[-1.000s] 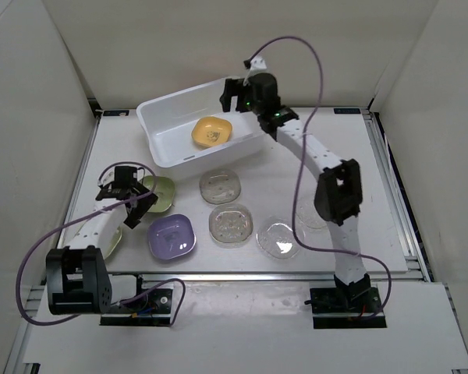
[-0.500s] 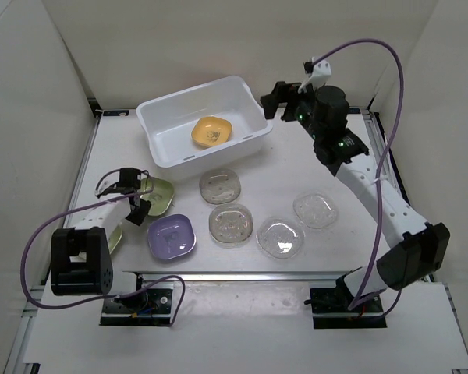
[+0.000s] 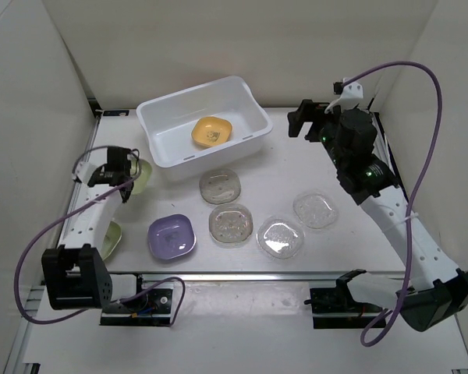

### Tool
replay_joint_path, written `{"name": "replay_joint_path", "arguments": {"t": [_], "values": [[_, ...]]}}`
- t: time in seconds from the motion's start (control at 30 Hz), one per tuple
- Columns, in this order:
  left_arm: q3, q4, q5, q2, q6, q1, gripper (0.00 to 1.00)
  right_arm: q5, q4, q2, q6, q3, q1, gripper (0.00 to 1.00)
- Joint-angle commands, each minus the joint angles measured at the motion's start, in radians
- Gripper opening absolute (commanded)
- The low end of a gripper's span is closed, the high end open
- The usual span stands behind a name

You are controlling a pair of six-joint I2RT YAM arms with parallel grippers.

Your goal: Place the plates into the plastic bin on the countertop

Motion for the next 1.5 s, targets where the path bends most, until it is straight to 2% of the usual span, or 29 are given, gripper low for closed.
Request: {"name": "replay_joint_path", "arguments": {"t": [0.0,0.1,0.13,0.23,0.27,0.33,0.37,0.43,0.53,0.63,0.7,0.97,1.13,1.2,1.37,1.47], "values": [[0.182,-0.014,-0.200,-0.090,0.019,0.007,0.10,0.066,-0.016,0.003,-0.022,-0.027,-0.001,0.99],[0.312,0.096,-0.178,-0.066,0.185,0.004,0.10,0.097,-0.004,0.015,-0.042,-0.031,-0.007,0.99],[0.337,0.151,-0.152,-0.032,0.313,-0.002,0.10,0.112,-0.001,0.027,-0.039,-0.030,-0.007,0.99],[0.432,0.338,-0.040,0.032,0.507,-0.015,0.10,0.094,0.006,0.058,-0.048,-0.030,-0.025,0.99],[0.502,0.396,0.053,0.096,0.617,-0.054,0.10,0.091,0.006,0.070,-0.048,-0.025,-0.037,0.99],[0.585,0.406,0.175,0.176,0.699,-0.062,0.10,0.091,-0.010,0.105,-0.049,-0.011,-0.061,0.99],[0.631,0.403,0.298,0.259,0.764,-0.061,0.10,0.084,-0.016,0.116,-0.048,-0.002,-0.080,0.99],[0.735,0.403,0.384,0.336,0.809,-0.090,0.10,0.078,-0.025,0.141,-0.036,0.010,-0.123,0.99],[0.843,0.385,0.369,0.469,0.907,-0.163,0.10,0.066,-0.040,0.195,0.007,0.028,-0.191,0.99],[0.948,0.336,0.393,0.604,0.943,-0.203,0.10,0.029,-0.068,0.228,0.068,0.044,-0.263,0.99],[0.957,0.348,0.421,0.673,0.928,-0.217,0.10,0.005,-0.082,0.254,0.105,0.055,-0.307,0.99],[1.005,0.405,0.527,0.836,0.871,-0.214,0.10,-0.023,-0.178,0.310,0.142,0.079,-0.369,0.99],[1.084,0.400,0.567,0.962,0.814,-0.222,0.10,-0.066,-0.215,0.291,0.191,0.000,-0.412,0.99],[1.131,0.385,0.542,0.999,0.807,-0.231,0.14,-0.087,-0.215,0.279,0.206,-0.030,-0.433,0.99],[1.251,0.284,0.509,1.100,0.793,-0.249,0.17,-0.084,-0.251,0.248,0.225,-0.077,-0.467,0.99],[1.272,0.253,0.481,1.102,0.791,-0.262,0.27,-0.084,-0.274,0.238,0.234,-0.094,-0.497,0.99]]}}
